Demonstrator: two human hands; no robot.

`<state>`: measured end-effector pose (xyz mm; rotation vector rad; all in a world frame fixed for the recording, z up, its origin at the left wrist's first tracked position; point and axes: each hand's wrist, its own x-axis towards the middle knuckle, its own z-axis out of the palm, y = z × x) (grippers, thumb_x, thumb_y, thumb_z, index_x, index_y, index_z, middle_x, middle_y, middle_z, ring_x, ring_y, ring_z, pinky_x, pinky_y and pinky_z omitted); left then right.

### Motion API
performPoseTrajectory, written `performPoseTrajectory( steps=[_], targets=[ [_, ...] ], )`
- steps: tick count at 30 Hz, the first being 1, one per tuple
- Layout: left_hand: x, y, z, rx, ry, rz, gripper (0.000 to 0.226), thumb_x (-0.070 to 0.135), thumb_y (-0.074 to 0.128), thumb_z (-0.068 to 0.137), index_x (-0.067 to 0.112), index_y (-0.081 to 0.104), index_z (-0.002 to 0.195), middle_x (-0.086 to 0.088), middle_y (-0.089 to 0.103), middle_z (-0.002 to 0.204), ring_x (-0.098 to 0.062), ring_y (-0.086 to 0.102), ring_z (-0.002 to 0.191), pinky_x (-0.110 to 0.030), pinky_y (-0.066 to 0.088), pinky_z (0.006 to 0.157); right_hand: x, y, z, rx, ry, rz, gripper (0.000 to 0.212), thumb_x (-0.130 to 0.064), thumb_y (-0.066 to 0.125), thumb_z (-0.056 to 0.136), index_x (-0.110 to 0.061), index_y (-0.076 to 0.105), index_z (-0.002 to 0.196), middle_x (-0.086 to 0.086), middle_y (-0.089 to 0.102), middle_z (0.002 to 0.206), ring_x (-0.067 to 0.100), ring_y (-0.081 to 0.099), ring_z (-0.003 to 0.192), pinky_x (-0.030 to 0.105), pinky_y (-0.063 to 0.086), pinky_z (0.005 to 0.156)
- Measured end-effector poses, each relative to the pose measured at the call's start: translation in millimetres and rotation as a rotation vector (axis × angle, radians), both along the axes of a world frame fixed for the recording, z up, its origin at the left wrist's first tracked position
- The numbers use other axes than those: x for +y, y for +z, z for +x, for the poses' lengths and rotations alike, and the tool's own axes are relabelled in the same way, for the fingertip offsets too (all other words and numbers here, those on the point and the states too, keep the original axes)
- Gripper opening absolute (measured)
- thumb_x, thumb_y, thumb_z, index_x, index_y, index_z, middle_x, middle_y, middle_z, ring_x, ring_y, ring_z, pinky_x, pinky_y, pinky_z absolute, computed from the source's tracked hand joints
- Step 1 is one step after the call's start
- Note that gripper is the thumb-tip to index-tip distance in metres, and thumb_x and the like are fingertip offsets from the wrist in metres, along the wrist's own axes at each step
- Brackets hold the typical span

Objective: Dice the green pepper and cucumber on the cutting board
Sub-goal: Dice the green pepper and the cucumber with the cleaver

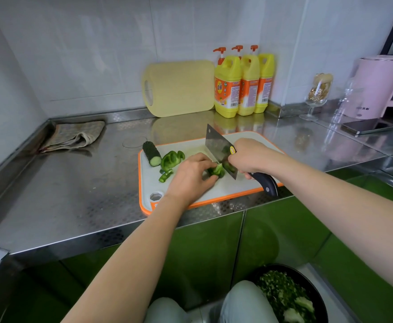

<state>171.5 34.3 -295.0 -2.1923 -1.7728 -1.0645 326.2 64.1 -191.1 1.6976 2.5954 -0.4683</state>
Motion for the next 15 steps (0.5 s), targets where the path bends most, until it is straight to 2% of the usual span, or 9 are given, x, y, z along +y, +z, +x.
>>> performPoseTrajectory(
  steps=[5,8,11,15],
  targets=[
    [-0.2,0.5,0.1,0.011,0.001,0.001,0.026,0.021,0.075,0.079,0.011,0.075,0.103,-0.003,0.067,0.1,-0.02,0.063,0.09,-0.027,0.048,0.079,-5.6,1.6,3.3,-0.025,-0.007,-0.012,0.015,0.002,0.05,0.087,0.001,0.06,0.076,0.011,0.055,0.056,0.022,0.047,0.049,0.023,0.036,0.048],
    [-0.7,1.2,0.4,0.011,0.004,-0.003,0.026,0.022,0.075,0.08,0.011,0.075,0.103,-0.003,0.067,0.1,-0.021,0.063,0.09,-0.028,0.049,0.079,-4.1,-2.3,7.8,0.061,-0.036,-0.06,0.015,0.003,0.049,0.088,0.001,0.059,0.076,0.01,0.054,0.057,0.021,0.046,0.049,0.023,0.036,0.048],
    [-1.3,0.7,0.6,0.007,0.005,-0.005,0.026,0.021,0.076,0.079,0.012,0.075,0.103,-0.003,0.067,0.1,-0.02,0.063,0.09,-0.027,0.048,0.079,-1.1,-5.8,11.9,0.201,-0.041,-0.046,0.024,-0.006,0.046,0.092,-0.007,0.05,0.068,0.008,0.053,0.063,0.02,0.05,0.051,0.021,0.039,0.047],
    [-1.2,0.0,0.9,0.009,0.011,0.004,0.025,0.021,0.076,0.079,0.012,0.076,0.102,-0.002,0.067,0.099,-0.019,0.063,0.088,-0.027,0.048,0.078,-10.2,-1.8,8.4,0.104,-0.069,-0.071,0.02,0.001,0.048,0.086,-0.001,0.056,0.068,0.011,0.054,0.053,0.024,0.047,0.05,0.023,0.036,0.047]
  ],
)
